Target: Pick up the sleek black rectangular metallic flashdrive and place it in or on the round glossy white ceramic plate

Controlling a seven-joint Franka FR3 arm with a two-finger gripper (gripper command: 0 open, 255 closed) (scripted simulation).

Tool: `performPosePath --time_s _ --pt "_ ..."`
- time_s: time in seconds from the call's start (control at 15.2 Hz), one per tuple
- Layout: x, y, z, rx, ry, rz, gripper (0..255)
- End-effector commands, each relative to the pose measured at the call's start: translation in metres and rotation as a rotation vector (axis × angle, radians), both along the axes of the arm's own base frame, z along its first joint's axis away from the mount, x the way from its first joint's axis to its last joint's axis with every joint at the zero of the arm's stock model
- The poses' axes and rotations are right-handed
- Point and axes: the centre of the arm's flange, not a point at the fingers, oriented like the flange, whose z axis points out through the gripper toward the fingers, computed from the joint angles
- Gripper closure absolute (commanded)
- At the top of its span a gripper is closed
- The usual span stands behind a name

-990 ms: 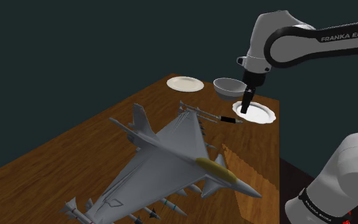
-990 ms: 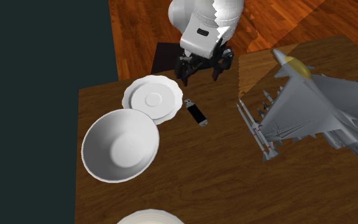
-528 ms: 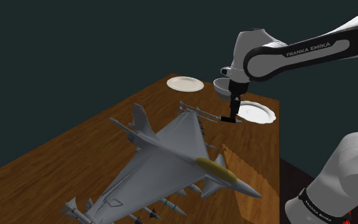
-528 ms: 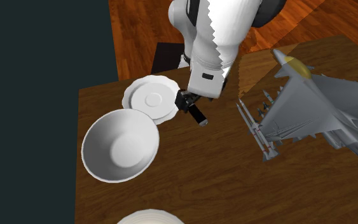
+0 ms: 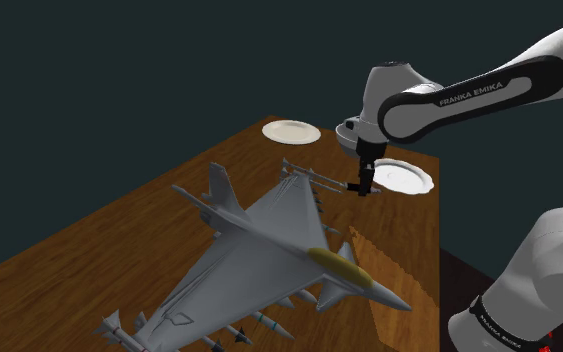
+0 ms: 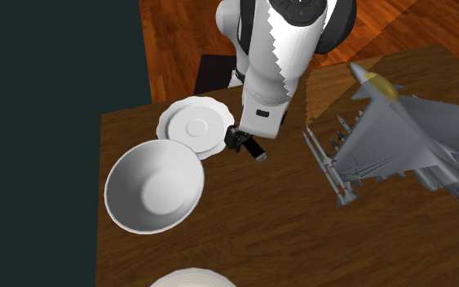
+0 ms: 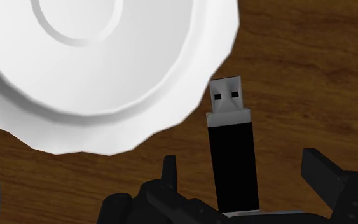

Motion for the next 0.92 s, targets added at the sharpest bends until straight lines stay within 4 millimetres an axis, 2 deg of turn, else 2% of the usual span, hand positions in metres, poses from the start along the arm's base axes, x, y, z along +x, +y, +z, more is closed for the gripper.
performPosePath --time_s 0.0,0.26,0.33,0.86 --pt "-0.0002 0.0000 -0.0006 0.000 0.000 0.000 0" --pt "-0.0002 -0.0001 -0.0006 0.000 0.000 0.000 0" --pt "-0.0002 -0.0001 -0.0006 0.000 0.000 0.000 255" --pt "-0.0003 -0.0004 -0.0016 0.000 0.000 0.000 255"
